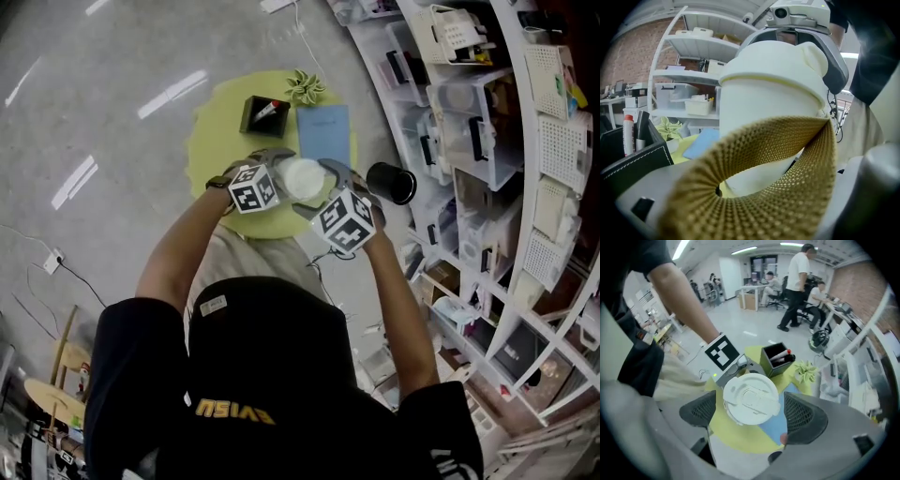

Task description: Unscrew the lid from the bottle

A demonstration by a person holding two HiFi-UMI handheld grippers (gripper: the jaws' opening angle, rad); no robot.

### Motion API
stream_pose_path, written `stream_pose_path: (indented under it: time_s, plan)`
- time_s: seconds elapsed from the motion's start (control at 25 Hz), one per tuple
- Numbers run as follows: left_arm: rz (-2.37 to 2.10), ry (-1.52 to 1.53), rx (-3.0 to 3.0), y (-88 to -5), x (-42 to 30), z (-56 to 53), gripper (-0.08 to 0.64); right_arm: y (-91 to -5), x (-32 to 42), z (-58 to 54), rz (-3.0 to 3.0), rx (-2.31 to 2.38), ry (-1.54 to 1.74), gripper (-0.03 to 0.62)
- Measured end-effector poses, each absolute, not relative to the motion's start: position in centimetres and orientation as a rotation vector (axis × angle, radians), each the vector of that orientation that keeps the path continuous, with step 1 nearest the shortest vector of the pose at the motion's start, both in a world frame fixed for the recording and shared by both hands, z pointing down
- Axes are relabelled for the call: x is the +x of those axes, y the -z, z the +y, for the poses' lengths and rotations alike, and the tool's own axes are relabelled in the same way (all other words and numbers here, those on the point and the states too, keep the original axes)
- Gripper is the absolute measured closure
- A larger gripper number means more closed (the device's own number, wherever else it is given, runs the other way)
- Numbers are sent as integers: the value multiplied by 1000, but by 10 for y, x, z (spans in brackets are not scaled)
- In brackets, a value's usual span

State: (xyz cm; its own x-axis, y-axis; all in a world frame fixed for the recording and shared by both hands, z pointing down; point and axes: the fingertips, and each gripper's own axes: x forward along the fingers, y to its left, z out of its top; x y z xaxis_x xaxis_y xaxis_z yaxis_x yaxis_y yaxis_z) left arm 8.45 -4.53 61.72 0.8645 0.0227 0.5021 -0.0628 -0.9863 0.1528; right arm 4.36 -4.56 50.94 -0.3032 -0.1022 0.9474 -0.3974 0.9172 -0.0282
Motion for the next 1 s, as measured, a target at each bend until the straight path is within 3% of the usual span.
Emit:
stream_pose_path:
  time_s: [0.36, 0.48, 1.0]
  plan:
    - [-27, -776, 2867, -619, 84, -44, 156, -511, 56, -52, -1814, 1084, -923, 167]
    - [-26, -778, 2864, -618, 84, -44, 156, -517, 56, -54, -1777, 1075, -905, 206]
    - [-14, -777, 2865, -618, 84, -44, 156, -519, 53, -51, -1792, 846, -768, 219]
